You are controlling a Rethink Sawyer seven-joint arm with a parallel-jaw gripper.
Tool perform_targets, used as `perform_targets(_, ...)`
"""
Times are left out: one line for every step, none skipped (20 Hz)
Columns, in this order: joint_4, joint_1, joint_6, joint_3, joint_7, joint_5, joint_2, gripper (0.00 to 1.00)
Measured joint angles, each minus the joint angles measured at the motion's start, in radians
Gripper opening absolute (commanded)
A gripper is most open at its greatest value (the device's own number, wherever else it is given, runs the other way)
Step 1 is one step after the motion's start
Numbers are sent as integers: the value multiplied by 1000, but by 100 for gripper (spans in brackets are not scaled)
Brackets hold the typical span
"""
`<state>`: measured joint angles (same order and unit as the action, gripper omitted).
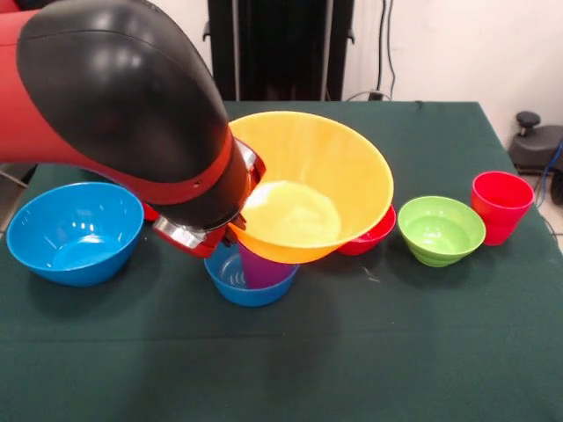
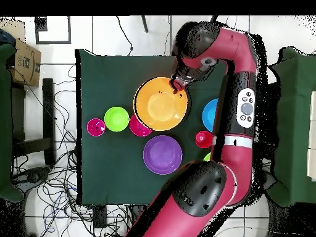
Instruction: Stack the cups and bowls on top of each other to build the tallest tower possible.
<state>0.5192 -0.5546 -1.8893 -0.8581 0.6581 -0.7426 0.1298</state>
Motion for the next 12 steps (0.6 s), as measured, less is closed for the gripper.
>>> perform_targets(-3,0,-2,0,0,0,0,0)
perform_targets(-6,-1,-5,0,0,-1,0,0)
perform_targets(-9,-1,-9,0,0,-2,-1,0)
perform_targets(-12,-2,-13,0,0,-2,-1,0)
perform_targets(-13,-3,-17,0,0,-3,-2,0)
perform_targets(-14,-5,-21,0,0,-3,-2,0)
perform_targets(-14,-6,-24,0,0,-3,-3,0)
perform_targets(-14,-9,-30,0,0,-3,-7,0)
perform_targets(-14,-12,-33,0,0,-3,-11,0)
perform_targets(-14,-13,-34,0,0,-3,-14,0)
perform_targets(-14,-14,-35,0,0,-3,-16,0)
perform_targets(-14,-19,-37,0,0,-3,-22,0)
